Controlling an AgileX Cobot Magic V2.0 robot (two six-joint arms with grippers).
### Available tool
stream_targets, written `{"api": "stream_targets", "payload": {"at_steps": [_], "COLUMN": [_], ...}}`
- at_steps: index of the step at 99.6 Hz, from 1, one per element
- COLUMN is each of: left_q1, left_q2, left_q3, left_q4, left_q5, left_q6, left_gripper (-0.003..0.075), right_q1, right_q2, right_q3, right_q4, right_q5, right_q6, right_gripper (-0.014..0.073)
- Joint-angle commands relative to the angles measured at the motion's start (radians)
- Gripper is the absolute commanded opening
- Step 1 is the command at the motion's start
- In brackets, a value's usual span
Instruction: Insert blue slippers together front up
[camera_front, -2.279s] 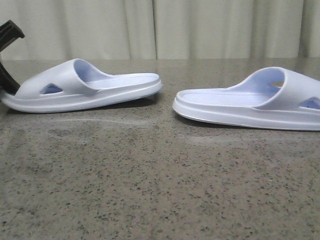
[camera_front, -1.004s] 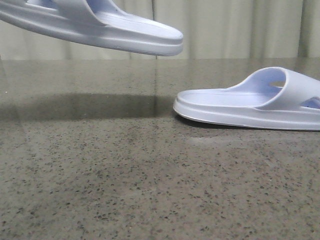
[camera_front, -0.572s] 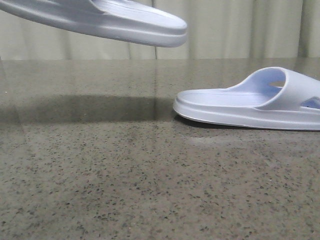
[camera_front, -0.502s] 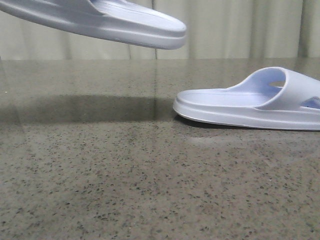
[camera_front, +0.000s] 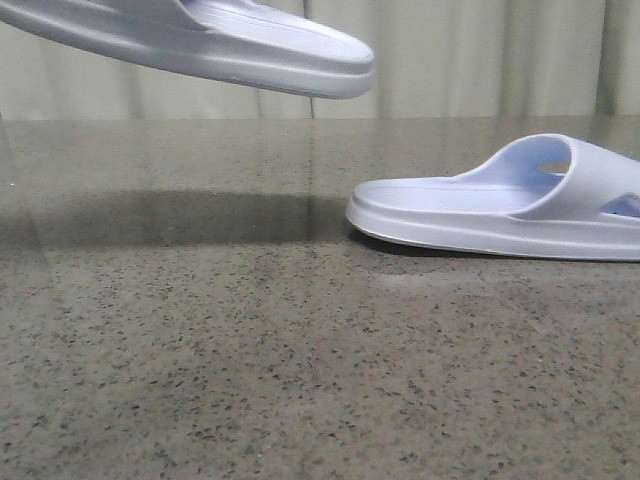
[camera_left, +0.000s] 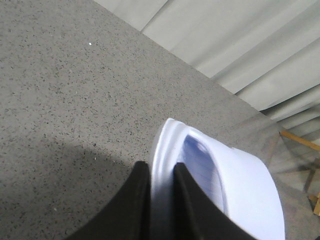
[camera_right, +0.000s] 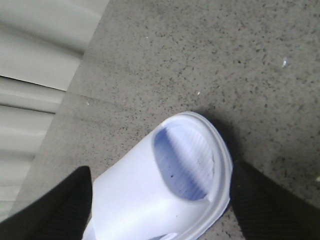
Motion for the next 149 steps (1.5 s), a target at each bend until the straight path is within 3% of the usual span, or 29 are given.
{"api": "stream_targets", "payload": {"at_steps": [1,149], "left_q1": [0.003,0.003], "left_q2": [-0.016,-0.016], "left_q3": [-0.029,-0.029], "left_q4": [-0.041,-0.041], "left_q5": [-0.021,-0.018], "left_q6": [-0.003,-0.003], "left_gripper": [0.0017,0.0017], "right_q1": [-0.007,-0.007], "right_q2": [0.034,0.281], "right_q3": [-0.024,-0.034], "right_q4": [0.017,0.037], "right_q5": [-0.054,-0.077], "right_q6": [-0.003,-0.003], "right_gripper": [0.0496,0.0496]}}
